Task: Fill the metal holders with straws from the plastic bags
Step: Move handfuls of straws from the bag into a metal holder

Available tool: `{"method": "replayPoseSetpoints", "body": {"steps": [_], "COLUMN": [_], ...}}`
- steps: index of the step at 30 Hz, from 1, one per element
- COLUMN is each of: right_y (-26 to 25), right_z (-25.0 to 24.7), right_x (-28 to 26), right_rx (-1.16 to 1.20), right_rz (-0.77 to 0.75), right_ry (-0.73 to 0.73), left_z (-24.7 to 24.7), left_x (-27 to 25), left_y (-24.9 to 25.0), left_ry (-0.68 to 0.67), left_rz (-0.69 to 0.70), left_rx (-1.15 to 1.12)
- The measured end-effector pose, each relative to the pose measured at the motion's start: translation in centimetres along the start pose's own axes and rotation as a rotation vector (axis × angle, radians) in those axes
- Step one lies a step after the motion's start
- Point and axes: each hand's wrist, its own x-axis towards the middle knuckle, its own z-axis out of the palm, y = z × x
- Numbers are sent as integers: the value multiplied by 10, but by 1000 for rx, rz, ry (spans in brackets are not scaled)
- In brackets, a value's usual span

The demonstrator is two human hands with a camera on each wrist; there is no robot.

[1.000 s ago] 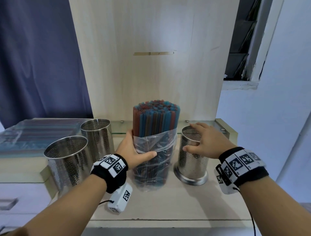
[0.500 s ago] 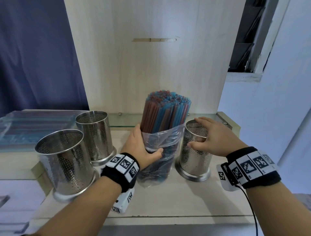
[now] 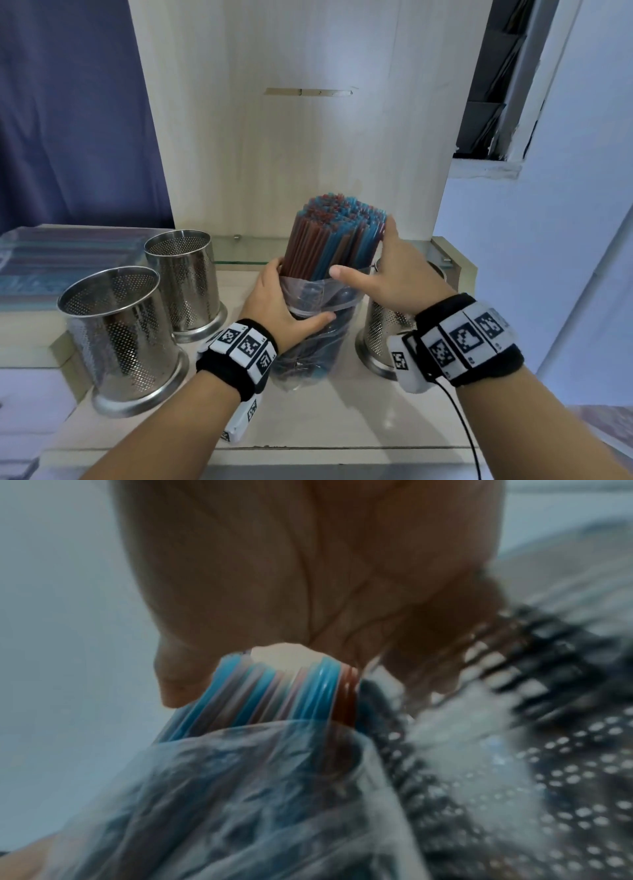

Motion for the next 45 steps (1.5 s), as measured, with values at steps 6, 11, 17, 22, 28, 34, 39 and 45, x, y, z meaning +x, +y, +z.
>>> {"method": "replayPoseSetpoints", "body": {"steps": [6,11,17,22,28,34,39,45], "right_y": [-26,-26,-24,-24,-30,-32,-31,-31], "right_z": [24,40,47,42,44,31,25,13], "right_x": [8,3,5,4,10,12,11,16], "right_rx": [291,317,282,379,363,362,465,531], "right_rz": [-68,-107,19,95,132,132,171,189], "right_ry": [36,121,136,219,249,242,263,252], "left_z": [-3,-2,-3,-7,-4,-2,-1,0], "left_x": [-2,3,3,1,2,3,3,5], "left_y": [1,-3,-1,0,-5,-6,-3,-8], "left_ry": [135,125,108,174,118,113,84,69], "left_rz": [12,6,-34,-23,4,-14,-15,-14], "left_rx": [-166,-269,-289,-226,-192,-137,-99,6]}}
